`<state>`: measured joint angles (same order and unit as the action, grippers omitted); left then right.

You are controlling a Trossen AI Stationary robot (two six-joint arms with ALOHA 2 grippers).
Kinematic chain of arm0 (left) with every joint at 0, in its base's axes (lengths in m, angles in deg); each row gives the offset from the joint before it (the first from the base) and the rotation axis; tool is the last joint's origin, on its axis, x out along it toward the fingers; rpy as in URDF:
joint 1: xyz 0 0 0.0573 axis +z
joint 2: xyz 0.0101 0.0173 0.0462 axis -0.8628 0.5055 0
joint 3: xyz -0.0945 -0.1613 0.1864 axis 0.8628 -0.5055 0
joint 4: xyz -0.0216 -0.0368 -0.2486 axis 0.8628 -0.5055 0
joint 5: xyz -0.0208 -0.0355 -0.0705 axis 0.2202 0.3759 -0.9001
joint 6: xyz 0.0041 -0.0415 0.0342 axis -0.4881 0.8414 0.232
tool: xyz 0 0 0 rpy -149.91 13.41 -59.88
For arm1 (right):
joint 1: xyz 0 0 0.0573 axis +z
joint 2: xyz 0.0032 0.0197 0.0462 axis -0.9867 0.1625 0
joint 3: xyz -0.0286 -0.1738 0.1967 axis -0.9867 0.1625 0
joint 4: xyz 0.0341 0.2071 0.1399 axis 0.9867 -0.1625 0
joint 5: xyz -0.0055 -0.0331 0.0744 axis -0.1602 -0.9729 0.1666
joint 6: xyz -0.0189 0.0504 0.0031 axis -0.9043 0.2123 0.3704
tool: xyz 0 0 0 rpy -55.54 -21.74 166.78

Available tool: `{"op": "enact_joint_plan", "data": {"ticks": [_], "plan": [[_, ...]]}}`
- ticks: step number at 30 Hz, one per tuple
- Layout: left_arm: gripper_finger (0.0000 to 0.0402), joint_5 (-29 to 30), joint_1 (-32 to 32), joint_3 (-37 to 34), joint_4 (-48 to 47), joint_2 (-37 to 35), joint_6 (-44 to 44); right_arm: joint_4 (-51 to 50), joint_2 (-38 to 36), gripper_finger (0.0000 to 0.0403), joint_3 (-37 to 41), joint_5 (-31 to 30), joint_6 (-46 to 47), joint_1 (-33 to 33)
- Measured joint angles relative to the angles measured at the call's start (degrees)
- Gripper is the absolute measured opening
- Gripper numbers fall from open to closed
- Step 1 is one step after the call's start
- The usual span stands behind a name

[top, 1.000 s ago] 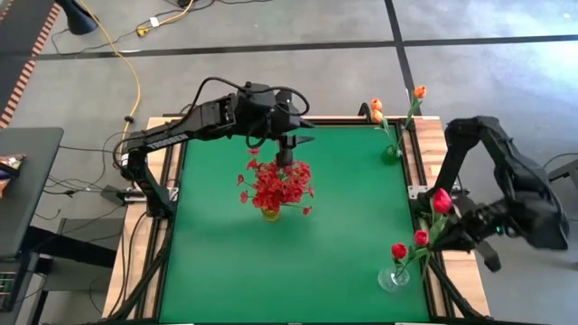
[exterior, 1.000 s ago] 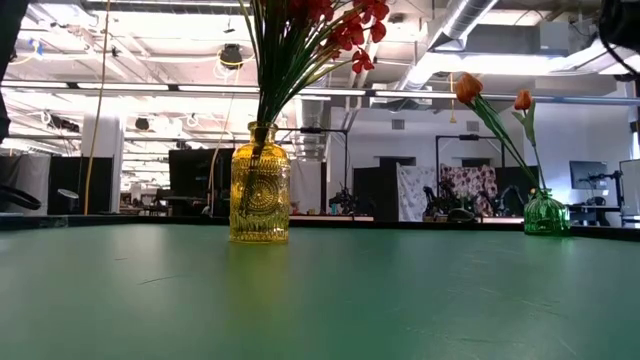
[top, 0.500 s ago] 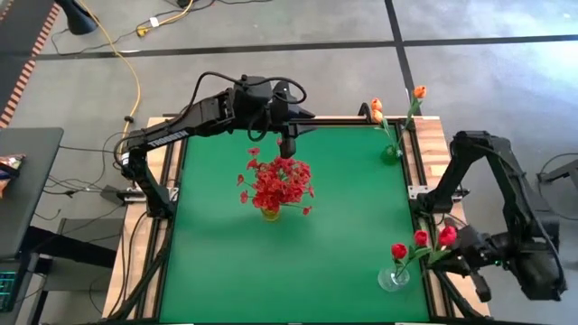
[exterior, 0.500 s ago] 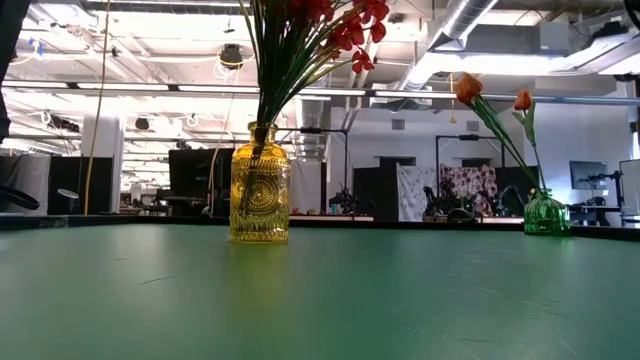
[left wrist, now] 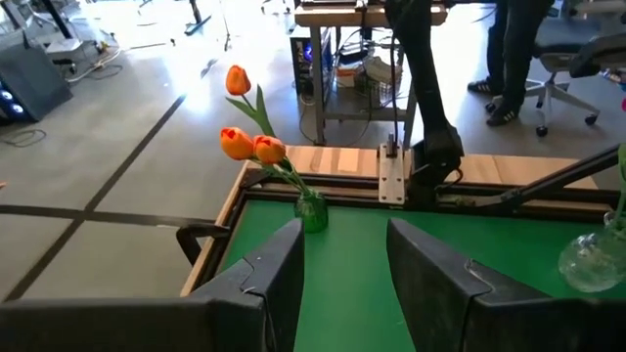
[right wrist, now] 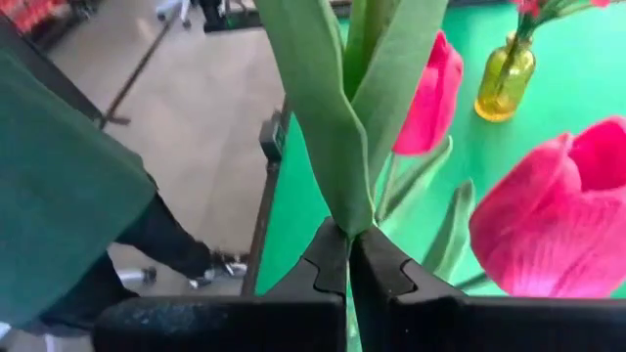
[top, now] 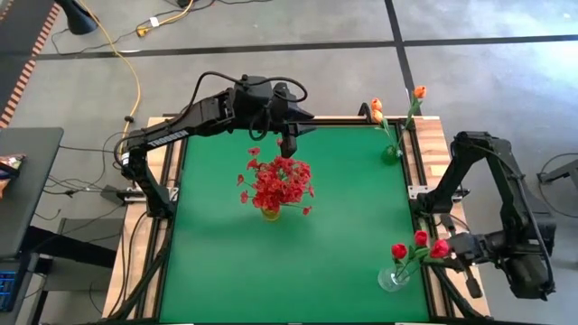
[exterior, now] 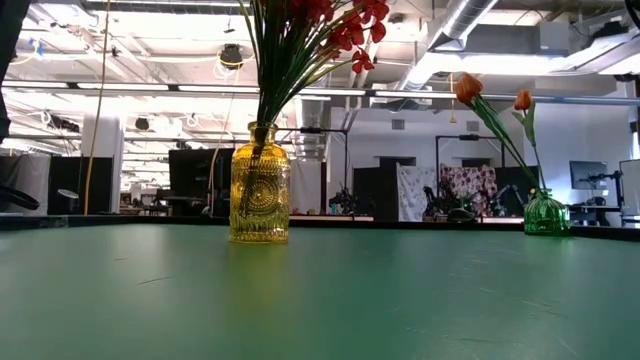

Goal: Sort flowers into vase by color
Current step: Put the red flower into the transparent vase

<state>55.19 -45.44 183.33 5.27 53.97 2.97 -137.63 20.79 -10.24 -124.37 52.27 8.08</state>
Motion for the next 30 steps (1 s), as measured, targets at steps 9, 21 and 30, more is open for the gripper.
{"op": "enact_joint_plan", "data": {"ticks": [9, 21, 30], "plan": [[0.0137, 0.4, 0.0, 0.0, 0.2, 0.0, 0.0, -2.5, 0.8, 0.0026, 0.0, 1.0, -0.2, -0.1], [0.0137, 0.5, 0.0, 0.0, 0.2, 0.0, -0.1, -3.7, 4.7, 0.0033, 0.0, 1.3, -0.4, -2.7], [0.0137, 0.5, 0.3, 0.0, 0.2, 0.0, -0.7, -1.9, 7.3, 0.0054, 0.0, 3.9, -0.4, -3.9]]}}
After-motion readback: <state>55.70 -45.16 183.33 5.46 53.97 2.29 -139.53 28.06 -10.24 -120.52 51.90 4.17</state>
